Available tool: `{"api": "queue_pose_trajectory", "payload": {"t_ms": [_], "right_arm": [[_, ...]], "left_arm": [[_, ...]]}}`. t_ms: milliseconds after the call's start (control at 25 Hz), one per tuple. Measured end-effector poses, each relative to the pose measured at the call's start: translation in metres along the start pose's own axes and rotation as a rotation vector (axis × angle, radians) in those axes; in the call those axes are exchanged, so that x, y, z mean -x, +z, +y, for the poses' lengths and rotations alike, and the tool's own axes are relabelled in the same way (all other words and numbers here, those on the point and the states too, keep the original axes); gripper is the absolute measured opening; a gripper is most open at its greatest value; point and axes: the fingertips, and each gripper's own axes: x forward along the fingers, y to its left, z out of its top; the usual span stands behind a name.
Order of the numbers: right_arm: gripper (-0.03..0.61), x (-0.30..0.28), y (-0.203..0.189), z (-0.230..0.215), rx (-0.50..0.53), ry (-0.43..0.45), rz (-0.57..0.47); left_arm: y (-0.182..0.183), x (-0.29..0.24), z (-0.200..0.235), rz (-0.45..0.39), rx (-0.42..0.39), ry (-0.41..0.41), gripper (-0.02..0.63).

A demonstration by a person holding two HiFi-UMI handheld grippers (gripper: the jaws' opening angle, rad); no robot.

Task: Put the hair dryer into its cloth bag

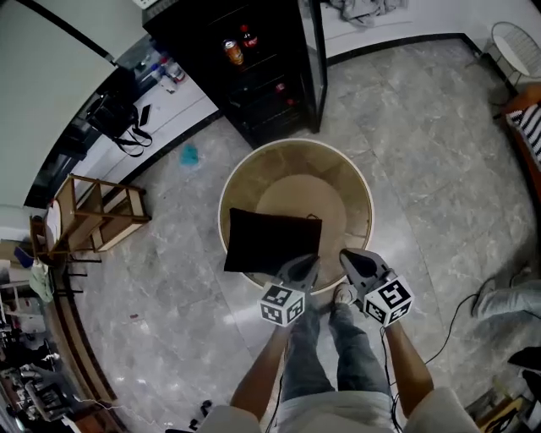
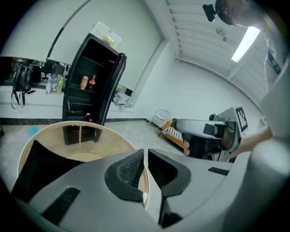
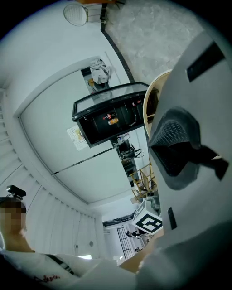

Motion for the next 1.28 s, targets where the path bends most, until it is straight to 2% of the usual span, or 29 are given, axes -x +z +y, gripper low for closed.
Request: {"api": "queue_pose_trajectory", "payload": {"t_ms": [160, 440, 600, 840, 1040, 1280], "right_arm": [[0.028, 0.016, 0.034, 0.021, -0.004, 0.029, -0.043], [0.028, 0.038, 0.114, 0.064, 0.161, 0.072, -0.064], [0.028, 0.05, 0.146, 0.087, 0.221, 0.098, -0.074], [0.028, 0.067, 0.174, 0.111, 0.293, 0.117, -0.097], [0.028, 0.078, 0.189, 0.135, 0.339, 0.119, -0.086], [0.028, 0.081, 0.2, 0.136, 0.355, 0.101, -0.083]], "left_arm": [[0.029, 0.028, -0.024, -0.062, 0.007, -0.01, 0.034], [0.113, 0.08, -0.078, -0.221, -0.033, -0.017, 0.031], [0.151, 0.107, -0.102, -0.276, -0.07, -0.016, 0.031], [0.184, 0.134, -0.122, -0.347, -0.106, -0.01, 0.031], [0.203, 0.152, -0.133, -0.374, -0.134, 0.0, 0.031], [0.22, 0.162, -0.148, -0.395, -0.149, -0.007, 0.031]]}}
